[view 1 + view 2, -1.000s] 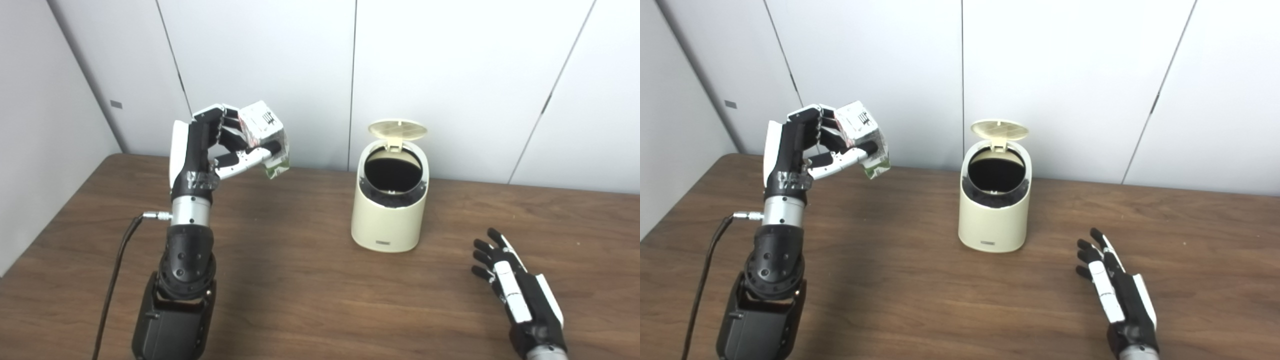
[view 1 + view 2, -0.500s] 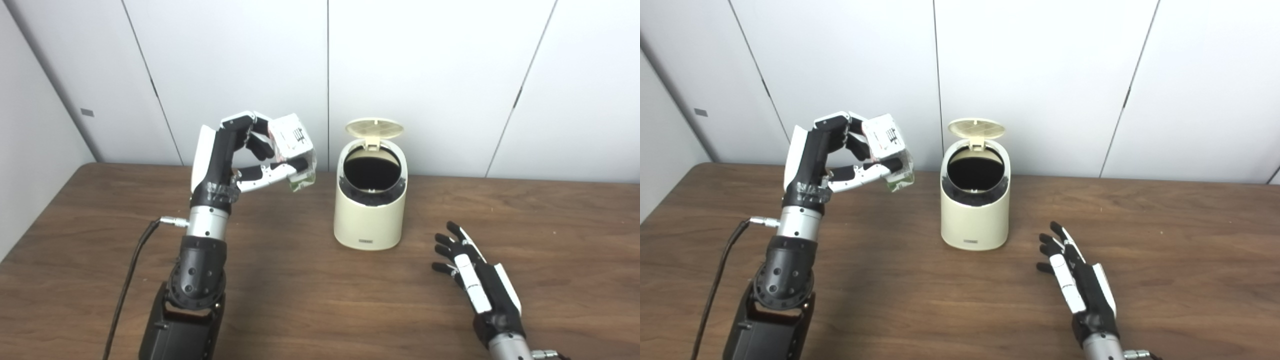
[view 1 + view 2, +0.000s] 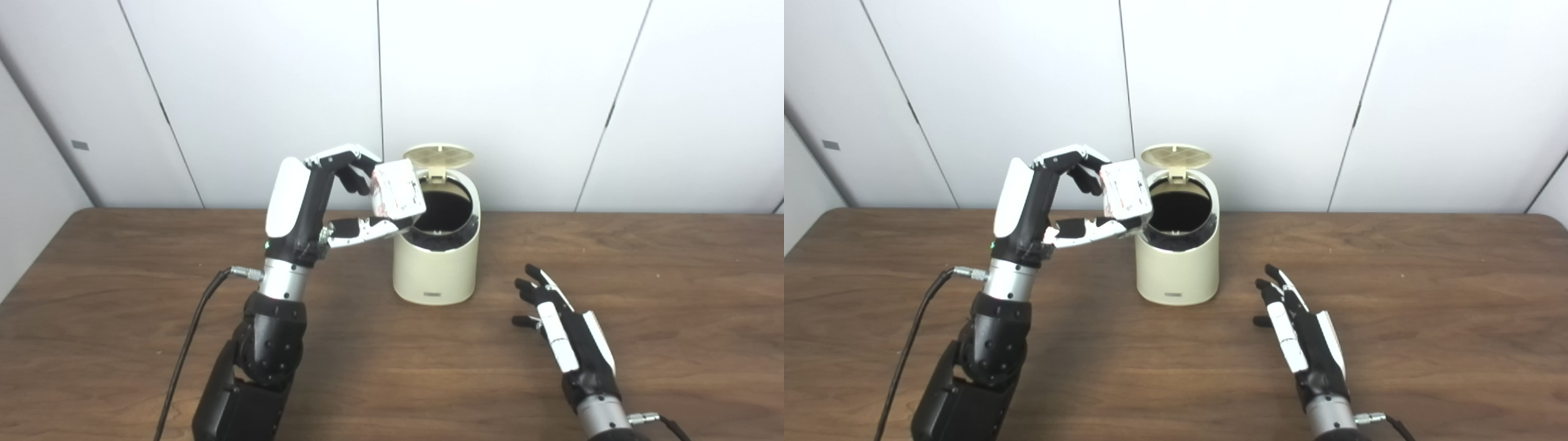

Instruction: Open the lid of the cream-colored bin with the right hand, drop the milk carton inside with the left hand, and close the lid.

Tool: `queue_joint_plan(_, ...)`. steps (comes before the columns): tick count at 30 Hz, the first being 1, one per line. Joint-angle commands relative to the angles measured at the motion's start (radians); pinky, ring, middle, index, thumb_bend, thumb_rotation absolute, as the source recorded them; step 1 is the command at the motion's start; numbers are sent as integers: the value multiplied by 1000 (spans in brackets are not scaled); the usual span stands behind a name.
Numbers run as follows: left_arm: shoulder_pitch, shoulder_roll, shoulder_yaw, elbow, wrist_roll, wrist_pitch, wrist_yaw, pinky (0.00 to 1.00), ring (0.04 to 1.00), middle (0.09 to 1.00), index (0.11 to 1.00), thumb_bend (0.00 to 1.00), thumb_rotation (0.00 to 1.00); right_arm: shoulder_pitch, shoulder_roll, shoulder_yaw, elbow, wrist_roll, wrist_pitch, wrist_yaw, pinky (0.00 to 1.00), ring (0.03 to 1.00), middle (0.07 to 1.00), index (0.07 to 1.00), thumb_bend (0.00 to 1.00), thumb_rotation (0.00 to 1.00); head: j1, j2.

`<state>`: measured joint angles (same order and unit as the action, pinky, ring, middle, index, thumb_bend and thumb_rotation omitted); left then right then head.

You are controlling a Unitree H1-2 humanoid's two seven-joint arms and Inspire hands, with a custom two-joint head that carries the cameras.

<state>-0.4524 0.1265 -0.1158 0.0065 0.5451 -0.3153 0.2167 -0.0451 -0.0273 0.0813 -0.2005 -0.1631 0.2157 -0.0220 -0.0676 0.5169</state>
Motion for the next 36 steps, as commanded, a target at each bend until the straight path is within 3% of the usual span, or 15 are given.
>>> queue_joint_plan(1,-68,-3,3,11,17,-89,57,405,440,494,486,504,0,-25,6,6,-6,-3,-36,2,823,895,867,908,523,996,-1,0)
queue_joint_plan(6,-100,3,-14,76,12,-153,92,394,434,498,489,504,0,-29,8,10,4,0,-37,3,830,895,870,914,529,1000,-4,-2)
queue_joint_plan(9,-128,28,-61,110,16,-154,152,392,428,503,492,503,0,-31,10,13,11,0,-35,2,822,891,869,914,544,1000,-6,-4)
queue_joint_plan(14,-161,50,-120,158,8,-154,196,387,416,505,501,501,0,-30,16,19,16,-1,-36,1,817,887,870,916,554,995,-13,-5)
queue_joint_plan(17,-177,53,-141,180,8,-154,210,349,427,502,506,479,0,-28,22,23,18,9,-34,5,810,886,872,925,557,981,-13,-5)
queue_joint_plan(28,-221,52,-197,255,-2,-155,258,355,432,499,498,477,0,-21,40,25,12,17,-17,3,828,891,877,947,538,980,-16,-5)
queue_joint_plan(36,-255,72,-260,338,-10,-154,330,353,439,499,494,477,0,-16,47,27,2,23,-13,2,825,888,874,944,532,971,-17,-8)
